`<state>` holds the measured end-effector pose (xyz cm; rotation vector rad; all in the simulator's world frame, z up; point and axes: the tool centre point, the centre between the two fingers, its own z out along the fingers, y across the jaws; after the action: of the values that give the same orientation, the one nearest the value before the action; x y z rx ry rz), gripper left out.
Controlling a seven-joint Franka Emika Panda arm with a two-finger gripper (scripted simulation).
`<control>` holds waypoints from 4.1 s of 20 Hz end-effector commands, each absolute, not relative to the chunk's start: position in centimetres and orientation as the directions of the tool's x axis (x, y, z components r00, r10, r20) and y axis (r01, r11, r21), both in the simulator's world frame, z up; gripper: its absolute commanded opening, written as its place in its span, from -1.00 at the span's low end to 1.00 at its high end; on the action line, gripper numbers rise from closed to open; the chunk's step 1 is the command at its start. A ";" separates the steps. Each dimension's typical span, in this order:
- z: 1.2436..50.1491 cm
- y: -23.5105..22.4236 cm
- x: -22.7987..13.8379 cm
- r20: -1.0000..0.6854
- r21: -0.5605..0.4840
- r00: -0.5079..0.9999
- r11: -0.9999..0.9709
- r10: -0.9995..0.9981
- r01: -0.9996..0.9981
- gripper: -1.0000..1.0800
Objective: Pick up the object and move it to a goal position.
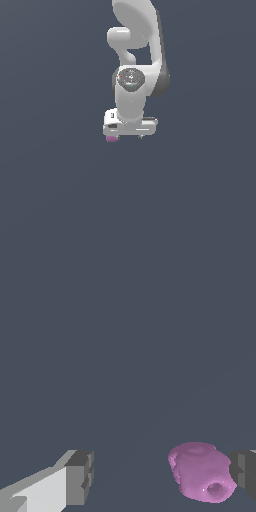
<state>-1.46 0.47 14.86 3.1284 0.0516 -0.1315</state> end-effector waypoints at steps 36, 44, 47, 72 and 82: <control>14.5 -3.0 -3.0 -0.050 0.026 0.948 -0.949 -0.315 -0.314 0.92; 13.3 -4.2 -4.4 -0.036 0.025 0.839 -0.840 -0.543 -0.542 0.92; 12.8 -4.6 -5.0 -0.030 0.024 0.784 -0.784 -0.621 -0.620 0.92; 10.2 -8.0 -9.3 -0.001 0.002 0.242 -0.242 -0.970 -0.970 0.92; 9.8 -8.1 -9.5 0.000 0.000 0.217 -0.217 -0.976 -0.976 0.92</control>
<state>-9.52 -8.13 10.00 2.4511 -1.9653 0.0000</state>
